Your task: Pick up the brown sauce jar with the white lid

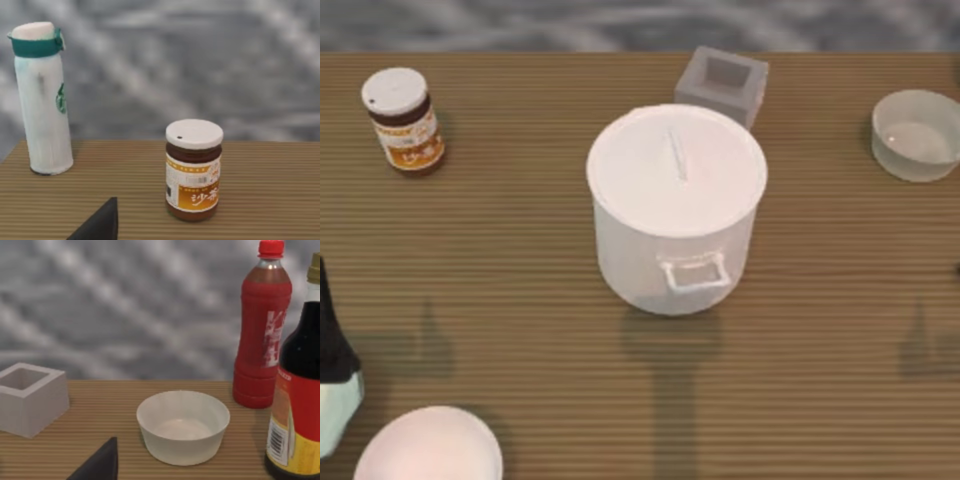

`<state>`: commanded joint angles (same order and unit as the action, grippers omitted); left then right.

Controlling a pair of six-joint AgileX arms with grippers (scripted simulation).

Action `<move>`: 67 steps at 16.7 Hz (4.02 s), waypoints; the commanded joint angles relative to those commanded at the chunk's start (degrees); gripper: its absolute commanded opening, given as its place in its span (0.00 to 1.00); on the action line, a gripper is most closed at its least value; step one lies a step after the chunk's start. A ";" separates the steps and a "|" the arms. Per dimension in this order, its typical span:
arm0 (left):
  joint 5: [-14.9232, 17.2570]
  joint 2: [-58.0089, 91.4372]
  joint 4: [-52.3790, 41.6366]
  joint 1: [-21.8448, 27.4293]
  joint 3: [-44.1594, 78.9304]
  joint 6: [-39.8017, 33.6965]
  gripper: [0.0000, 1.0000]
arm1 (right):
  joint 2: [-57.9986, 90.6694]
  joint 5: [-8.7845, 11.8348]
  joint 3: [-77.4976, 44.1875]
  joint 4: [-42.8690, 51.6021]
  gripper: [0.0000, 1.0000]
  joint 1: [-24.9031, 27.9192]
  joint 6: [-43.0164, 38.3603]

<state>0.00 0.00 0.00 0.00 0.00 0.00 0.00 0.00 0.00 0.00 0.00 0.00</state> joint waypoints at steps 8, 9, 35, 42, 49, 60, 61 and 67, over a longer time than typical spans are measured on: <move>1.93 9.57 -5.93 0.23 7.78 2.85 1.00 | 0.00 0.00 0.00 0.00 1.00 0.00 0.00; 2.53 12.84 -7.93 0.31 10.48 3.77 1.00 | 0.00 0.00 0.00 0.00 1.00 0.00 0.00; 13.25 140.34 -75.53 -2.15 137.95 38.46 1.00 | 0.00 0.00 0.00 0.00 1.00 0.00 0.00; 12.87 154.99 -80.08 -3.57 157.24 44.45 1.00 | 0.00 0.00 0.00 0.00 1.00 0.00 0.00; 12.84 155.34 -79.89 -3.29 157.38 44.50 1.00 | 0.00 0.00 0.00 0.00 1.00 0.00 0.00; 12.63 156.20 -69.73 -2.50 148.36 43.51 1.00 | 0.00 0.00 0.00 0.00 1.00 0.00 0.00; 12.63 156.20 -69.73 -2.50 148.36 43.51 0.92 | 0.00 0.00 0.00 0.00 1.00 0.00 0.00; 12.63 156.20 -69.73 -2.50 148.36 43.51 0.47 | 0.00 0.00 0.00 0.00 1.00 0.00 0.00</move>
<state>12.63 156.20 -69.73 -2.50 148.36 43.51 0.00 0.00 0.00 0.00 0.00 0.00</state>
